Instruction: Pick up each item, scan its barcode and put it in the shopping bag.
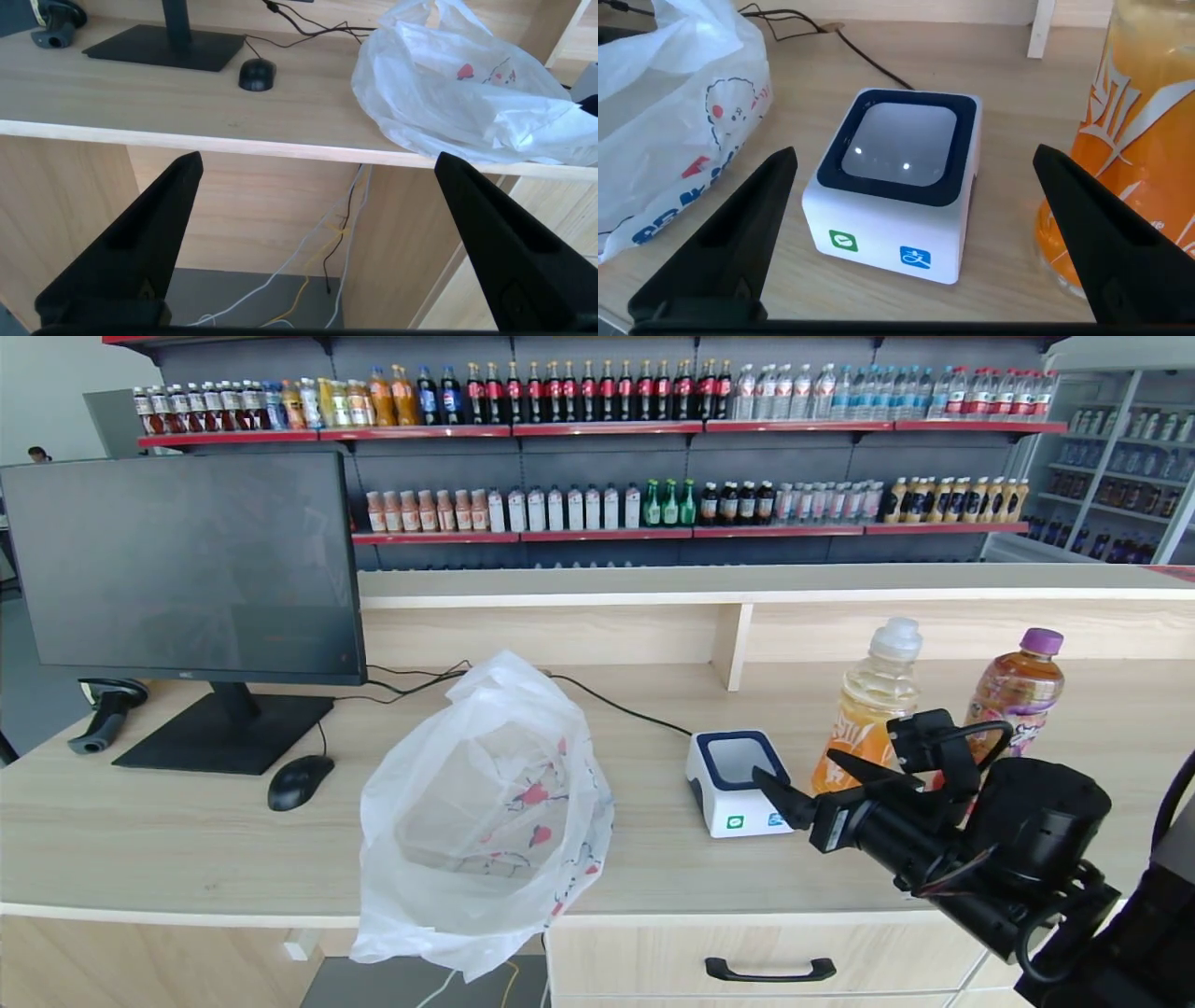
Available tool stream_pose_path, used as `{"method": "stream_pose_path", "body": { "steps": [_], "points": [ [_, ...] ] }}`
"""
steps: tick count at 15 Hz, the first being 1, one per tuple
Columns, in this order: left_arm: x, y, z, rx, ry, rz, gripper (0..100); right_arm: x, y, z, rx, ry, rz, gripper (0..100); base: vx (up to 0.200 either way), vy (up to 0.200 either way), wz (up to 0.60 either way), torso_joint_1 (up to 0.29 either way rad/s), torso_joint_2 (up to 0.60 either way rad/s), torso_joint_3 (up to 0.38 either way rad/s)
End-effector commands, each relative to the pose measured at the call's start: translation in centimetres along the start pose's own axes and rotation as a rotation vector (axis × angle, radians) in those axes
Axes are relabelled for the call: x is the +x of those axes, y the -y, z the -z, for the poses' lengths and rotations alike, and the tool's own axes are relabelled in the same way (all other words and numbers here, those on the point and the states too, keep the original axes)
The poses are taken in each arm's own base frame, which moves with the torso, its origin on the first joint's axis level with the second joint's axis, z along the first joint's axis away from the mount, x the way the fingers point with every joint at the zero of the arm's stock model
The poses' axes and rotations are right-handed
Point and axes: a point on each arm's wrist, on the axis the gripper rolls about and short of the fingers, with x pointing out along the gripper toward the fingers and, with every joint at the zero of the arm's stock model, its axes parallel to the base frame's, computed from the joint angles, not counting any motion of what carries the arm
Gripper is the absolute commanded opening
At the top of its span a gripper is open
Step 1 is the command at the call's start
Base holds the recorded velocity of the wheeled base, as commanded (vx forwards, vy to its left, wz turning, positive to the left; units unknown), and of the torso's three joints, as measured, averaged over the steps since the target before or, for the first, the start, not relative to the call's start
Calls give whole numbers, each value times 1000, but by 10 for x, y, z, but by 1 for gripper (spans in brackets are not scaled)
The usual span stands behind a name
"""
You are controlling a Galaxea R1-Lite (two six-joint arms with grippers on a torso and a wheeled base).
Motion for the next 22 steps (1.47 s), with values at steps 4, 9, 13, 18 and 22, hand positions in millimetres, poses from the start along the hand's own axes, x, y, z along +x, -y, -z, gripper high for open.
{"method": "stream_pose_path", "body": {
  "steps": [4, 9, 13, 18, 22],
  "points": [
    [0, 0, 0, -1, 1, 0, 100, 2, 9, 5, 4, -17, 31, 100, 0, 0, 0, 0, 0, 0],
    [0, 0, 0, -1, 1, 0, 100, -9, 14, 9, 6, -52, 55, 100, 0, 0, 0, 0, 0, 0],
    [0, 0, 0, -1, 1, 0, 100, -9, 22, 7, 9, -41, 82, 100, 0, 0, 0, 0, 0, 0],
    [0, 0, 0, -1, 1, 0, 100, -12, 26, 6, 10, -42, 99, 100, 0, 0, 0, 0, 0, 0],
    [0, 0, 0, -1, 1, 0, 100, -13, 27, 7, 11, -48, 104, 100, 0, 0, 0, 0, 0, 0]
  ]
}}
